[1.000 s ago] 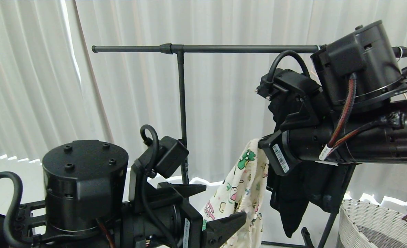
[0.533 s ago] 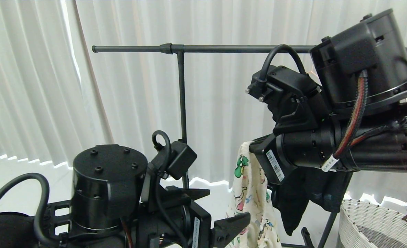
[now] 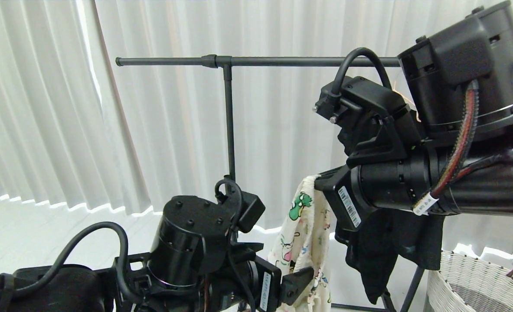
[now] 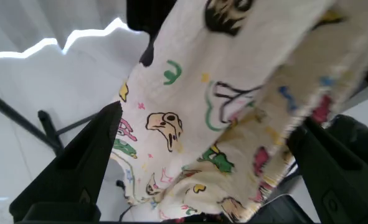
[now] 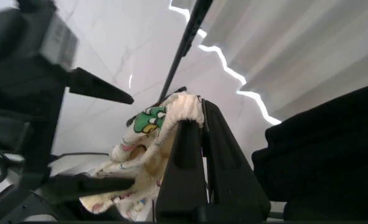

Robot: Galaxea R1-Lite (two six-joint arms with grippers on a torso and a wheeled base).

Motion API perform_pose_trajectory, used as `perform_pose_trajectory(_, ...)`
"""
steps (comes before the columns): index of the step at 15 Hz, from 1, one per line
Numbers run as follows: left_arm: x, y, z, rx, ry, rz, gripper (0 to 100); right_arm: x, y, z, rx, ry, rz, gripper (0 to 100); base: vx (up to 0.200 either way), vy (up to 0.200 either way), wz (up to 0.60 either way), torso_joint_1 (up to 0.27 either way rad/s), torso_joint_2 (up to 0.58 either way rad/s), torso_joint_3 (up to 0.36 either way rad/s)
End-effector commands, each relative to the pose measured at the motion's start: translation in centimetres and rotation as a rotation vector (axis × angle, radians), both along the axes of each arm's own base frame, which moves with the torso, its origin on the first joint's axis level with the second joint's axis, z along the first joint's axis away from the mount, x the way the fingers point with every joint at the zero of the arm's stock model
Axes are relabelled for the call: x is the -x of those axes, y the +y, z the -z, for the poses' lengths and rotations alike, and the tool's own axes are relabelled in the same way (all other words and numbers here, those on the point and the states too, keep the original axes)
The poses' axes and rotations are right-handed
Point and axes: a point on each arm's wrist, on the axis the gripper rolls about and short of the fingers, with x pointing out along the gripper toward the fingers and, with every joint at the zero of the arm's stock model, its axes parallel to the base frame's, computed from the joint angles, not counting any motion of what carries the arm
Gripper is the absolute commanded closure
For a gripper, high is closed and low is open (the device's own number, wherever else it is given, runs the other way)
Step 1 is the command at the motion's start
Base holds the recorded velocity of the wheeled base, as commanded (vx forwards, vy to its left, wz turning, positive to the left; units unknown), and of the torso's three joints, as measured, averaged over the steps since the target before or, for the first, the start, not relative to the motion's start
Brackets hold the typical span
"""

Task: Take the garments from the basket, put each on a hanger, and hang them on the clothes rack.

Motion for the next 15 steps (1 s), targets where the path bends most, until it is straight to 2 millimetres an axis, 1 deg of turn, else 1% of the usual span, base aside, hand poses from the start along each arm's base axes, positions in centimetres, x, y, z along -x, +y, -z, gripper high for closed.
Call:
perform_pose_trajectory(1, 0.5, 0.7, 3.0, -0.124, 0.040, -0.030, 0, 0.1, 0.0, -0.1, -0.002, -0.001, -0.003, 100, 0.000, 0.000, 0.00, 0.000, 0.00, 0.000)
perform_pose_trajectory(2, 1.2, 1.6, 4.3, -0.218, 0.022, -0.031, 0, 0.0, -0.2, -0.2, -0.004, -0.003, 0.004, 100, 0.000, 0.000, 0.00, 0.000, 0.00, 0.000)
perform_pose_trajectory(3, 1.5, 2.1, 4.7, -0.250, 0.018, -0.028, 0, -0.2, -0.4, -0.2, -0.006, -0.004, 0.012, 100, 0.000, 0.000, 0.00, 0.000, 0.00, 0.000)
perform_pose_trajectory(5, 3.0, 4.0, 5.6, -0.300, 0.043, -0.029, 0, -0.3, -0.9, -0.4, -0.007, -0.004, 0.026, 100, 0.000, 0.000, 0.00, 0.000, 0.00, 0.000)
perform_pose_trajectory(7, 3.7, 4.9, 6.4, -0.331, 0.067, -0.027, 0, 0.0, -1.4, -0.7, -0.007, -0.004, 0.026, 100, 0.000, 0.000, 0.00, 0.000, 0.00, 0.000)
perform_pose_trajectory(8, 3.6, 4.8, 6.2, -0.325, 0.064, -0.028, 0, 0.1, -1.6, -0.7, 0.000, 0.000, 0.026, 100, 0.000, 0.000, 0.00, 0.000, 0.00, 0.000)
perform_pose_trajectory(9, 3.6, 4.7, 5.8, -0.310, 0.050, -0.028, 100, 0.4, -2.0, -0.8, 0.002, 0.001, 0.026, 100, 0.000, 0.000, 0.00, 0.000, 0.00, 0.000)
perform_pose_trajectory(11, 3.6, 4.8, 5.7, -0.309, 0.043, -0.034, 100, 0.7, -2.6, -0.6, 0.021, 0.014, 0.026, 100, 0.000, 0.000, 0.00, 0.000, 0.00, 0.000)
perform_pose_trajectory(13, 3.6, 4.7, 5.6, -0.338, 0.007, -0.080, 100, 0.5, -3.4, 0.2, 0.046, 0.029, 0.049, 100, 0.000, 0.000, 0.00, 0.000, 0.00, 0.000)
perform_pose_trajectory(14, 3.5, 4.7, 4.6, -0.307, -0.067, -0.112, 100, 0.6, -4.4, 0.9, 0.064, 0.041, 0.071, 100, 0.000, 0.000, 0.00, 0.000, 0.00, 0.000)
perform_pose_trajectory(15, 3.4, 4.9, 3.0, -0.282, -0.153, -0.091, 100, 0.8, -5.3, 1.2, 0.074, 0.046, 0.082, 100, 0.000, 0.000, 0.00, 0.000, 0.00, 0.000)
